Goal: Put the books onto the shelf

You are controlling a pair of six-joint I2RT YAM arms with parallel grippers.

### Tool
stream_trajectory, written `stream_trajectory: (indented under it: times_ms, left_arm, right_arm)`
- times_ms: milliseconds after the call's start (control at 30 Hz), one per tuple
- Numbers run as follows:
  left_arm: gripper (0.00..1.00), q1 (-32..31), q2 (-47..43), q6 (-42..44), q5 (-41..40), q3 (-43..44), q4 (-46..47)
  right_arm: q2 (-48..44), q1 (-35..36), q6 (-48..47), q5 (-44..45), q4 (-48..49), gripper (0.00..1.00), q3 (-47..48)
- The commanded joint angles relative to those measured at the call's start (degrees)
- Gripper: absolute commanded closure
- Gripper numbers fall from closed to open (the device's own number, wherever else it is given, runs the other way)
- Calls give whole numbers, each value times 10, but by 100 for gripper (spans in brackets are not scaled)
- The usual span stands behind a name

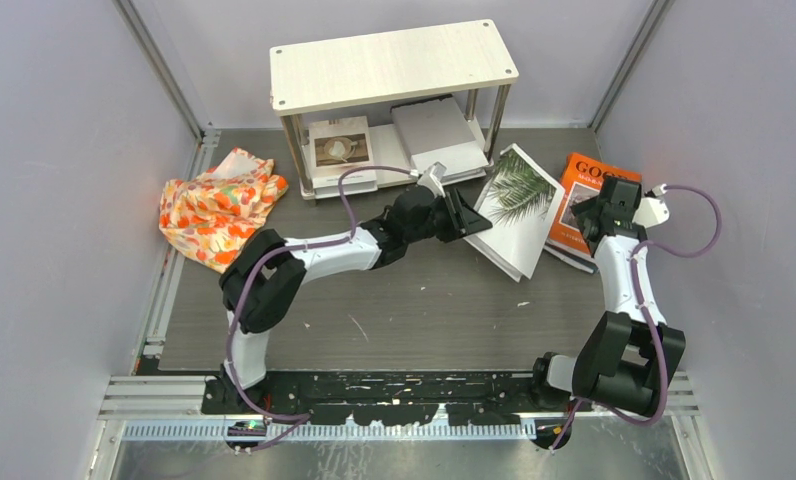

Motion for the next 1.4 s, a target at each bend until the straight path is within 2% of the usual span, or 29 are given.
stream_trajectory:
  times_ms: [0,533,1067,1367]
  left_arm:
    - [64,4,-57,-16,-27,-21,75]
    - [65,3,-179,-38,-90,-149,101]
    - [65,-3,-324,-58,-208,-271,73]
    - [64,-3,-374,-79,-286,-304,52]
  right_arm:
    - [-26,5,5,20,5,32,10]
    - [-46,22,3,25,-9,32,9]
    - [-59,48,5,38,-16,32,7]
    - [-56,59,11,39,-10,32,3]
